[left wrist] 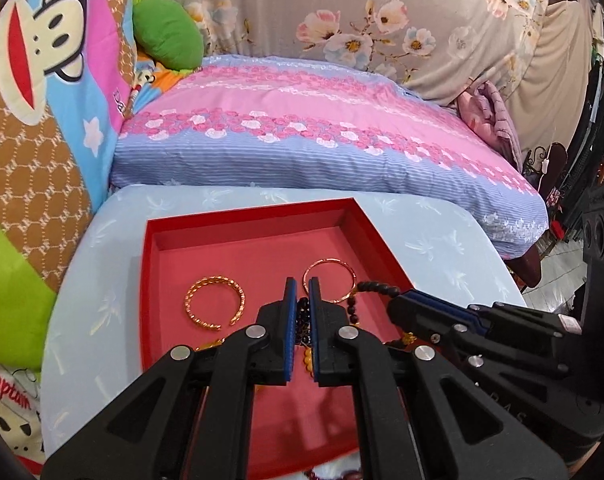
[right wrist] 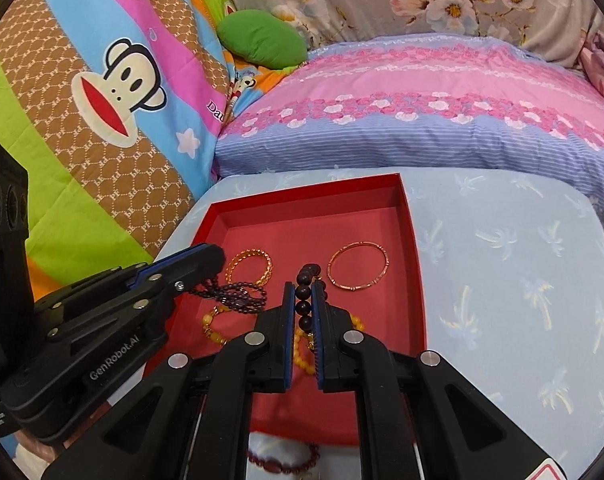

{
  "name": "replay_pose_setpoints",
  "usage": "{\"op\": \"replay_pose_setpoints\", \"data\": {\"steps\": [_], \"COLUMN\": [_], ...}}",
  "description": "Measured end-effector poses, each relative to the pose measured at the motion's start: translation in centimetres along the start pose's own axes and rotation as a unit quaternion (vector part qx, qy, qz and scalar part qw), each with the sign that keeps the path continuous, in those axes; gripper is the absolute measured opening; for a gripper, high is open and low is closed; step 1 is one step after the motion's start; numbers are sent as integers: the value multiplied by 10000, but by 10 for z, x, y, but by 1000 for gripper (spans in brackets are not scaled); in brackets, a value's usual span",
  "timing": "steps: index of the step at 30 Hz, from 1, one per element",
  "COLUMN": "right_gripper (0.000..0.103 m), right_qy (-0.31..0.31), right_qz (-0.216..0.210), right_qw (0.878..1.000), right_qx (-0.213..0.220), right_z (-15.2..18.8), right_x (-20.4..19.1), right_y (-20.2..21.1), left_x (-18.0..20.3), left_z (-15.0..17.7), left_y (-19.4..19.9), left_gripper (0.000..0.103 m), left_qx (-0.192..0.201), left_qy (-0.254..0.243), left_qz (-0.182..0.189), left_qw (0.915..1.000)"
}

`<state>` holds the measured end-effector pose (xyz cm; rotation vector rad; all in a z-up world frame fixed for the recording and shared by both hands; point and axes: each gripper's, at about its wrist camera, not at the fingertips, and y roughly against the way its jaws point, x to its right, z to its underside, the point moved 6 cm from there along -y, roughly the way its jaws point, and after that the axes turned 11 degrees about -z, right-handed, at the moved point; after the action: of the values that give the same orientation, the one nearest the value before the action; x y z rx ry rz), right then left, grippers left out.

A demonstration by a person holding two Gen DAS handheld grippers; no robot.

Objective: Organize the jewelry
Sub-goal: 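Release the dark red strands into the box with the left tool while the right releases the black bracelet, then withdraw both open tools from the box toward the remaining jewelry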

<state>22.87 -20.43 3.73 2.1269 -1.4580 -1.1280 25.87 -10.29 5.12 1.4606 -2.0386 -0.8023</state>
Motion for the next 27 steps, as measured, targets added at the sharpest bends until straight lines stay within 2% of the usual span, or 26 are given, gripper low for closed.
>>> {"op": "replay_pose_setpoints", "data": {"steps": [8, 13, 14, 15, 16, 17, 19, 27], "right_gripper": [8, 11, 13, 19, 29, 34, 36, 36], "right_qy": [-238, -213, -197, -162, -104, -62, 45, 192], "right_qz": [-75, 229, 307, 379, 454, 507, 611, 558], "right_qw": [9992, 9989, 9989, 9988, 9987, 9986, 9981, 9982], "right_qx": [-300, -348, -304, -274, -204, -141, -50, 40], "right_z": [-1, 2, 2, 2, 3, 3, 4, 13], "right_x": [25, 40, 42, 43, 42, 42, 39, 23], "right_y": [-42, -51, -50, -48, -43, -40, -33, -13], "left_x": [-2, -4, -5, -7, -8, -10, -10, -10], "left_z": [2, 7, 7, 8, 7, 7, 6, 12], "left_y": [-51, -68, -68, -67, -65, -62, -57, -33], "left_gripper": [6, 6, 9, 14, 29, 45, 49, 49], "left_qx": [-396, -512, -462, -414, -356, -270, -160, 8], "left_qy": [66, 61, 75, 95, 110, 116, 86, -43], "left_qz": [6, -212, -264, -363, -423, -519, -649, -837], "left_qw": [9992, 9984, 9986, 9984, 9984, 9982, 9977, 9965]}}
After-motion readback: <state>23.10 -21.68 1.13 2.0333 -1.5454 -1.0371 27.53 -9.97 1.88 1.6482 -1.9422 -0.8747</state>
